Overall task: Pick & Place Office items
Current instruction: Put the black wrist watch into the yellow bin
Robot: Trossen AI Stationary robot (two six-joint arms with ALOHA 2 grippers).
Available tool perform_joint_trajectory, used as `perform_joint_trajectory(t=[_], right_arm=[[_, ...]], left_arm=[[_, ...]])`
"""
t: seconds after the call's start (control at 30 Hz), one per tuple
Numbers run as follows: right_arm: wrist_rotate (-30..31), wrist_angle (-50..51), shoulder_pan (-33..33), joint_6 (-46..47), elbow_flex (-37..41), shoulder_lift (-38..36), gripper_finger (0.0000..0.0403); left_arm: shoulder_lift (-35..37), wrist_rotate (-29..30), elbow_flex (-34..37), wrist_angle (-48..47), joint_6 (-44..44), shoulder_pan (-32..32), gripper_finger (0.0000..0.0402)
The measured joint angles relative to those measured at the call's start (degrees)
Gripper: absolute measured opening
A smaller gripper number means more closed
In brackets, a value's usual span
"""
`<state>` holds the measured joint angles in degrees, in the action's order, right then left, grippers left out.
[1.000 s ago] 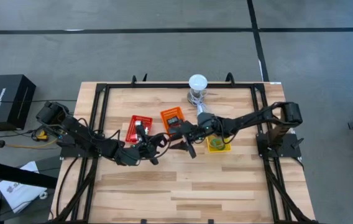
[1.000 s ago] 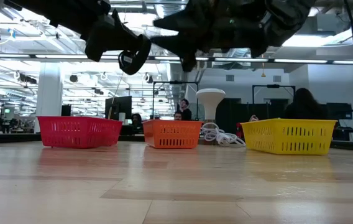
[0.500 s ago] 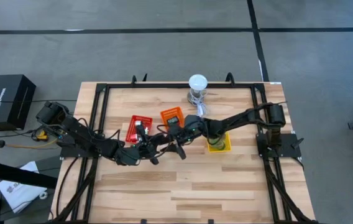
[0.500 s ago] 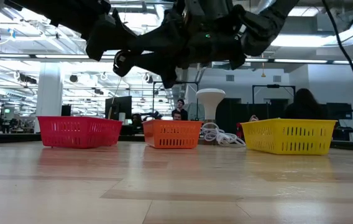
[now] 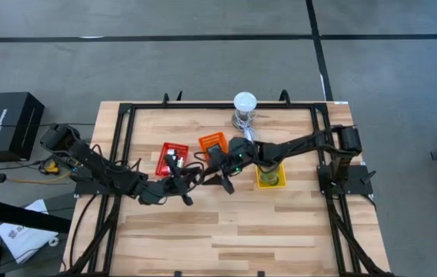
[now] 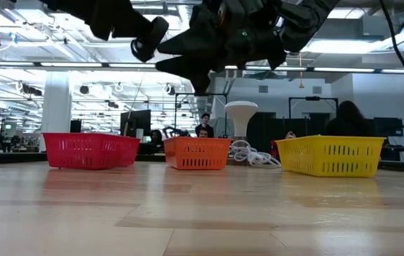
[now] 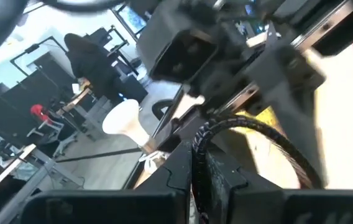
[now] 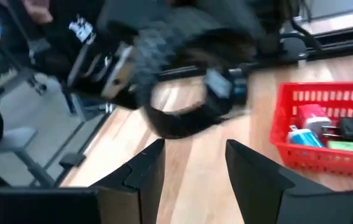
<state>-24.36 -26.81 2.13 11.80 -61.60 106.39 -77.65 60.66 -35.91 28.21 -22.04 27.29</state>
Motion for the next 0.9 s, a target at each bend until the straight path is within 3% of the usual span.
perform_joint_trajectory(t=[0.4,0.63,0.9], right_arm=[[0.4,-3.9,-1.7,-3.2,0.0,0.0,0.0161],[0.8,-6.2,-1.8,-2.2,0.0,0.0,0.016],[0.7,-7.0,-2.5,-3.2,0.0,0.1,0.0113]], left_arm=[[0.0,0.1,1.4,-0.3,0.0,0.0,0.0013],[-0.1,-4.0,1.4,-0.2,0.1,0.0,0.0014],[-0.1,-4.0,1.4,-0.2,0.1,-0.5,0.0017]])
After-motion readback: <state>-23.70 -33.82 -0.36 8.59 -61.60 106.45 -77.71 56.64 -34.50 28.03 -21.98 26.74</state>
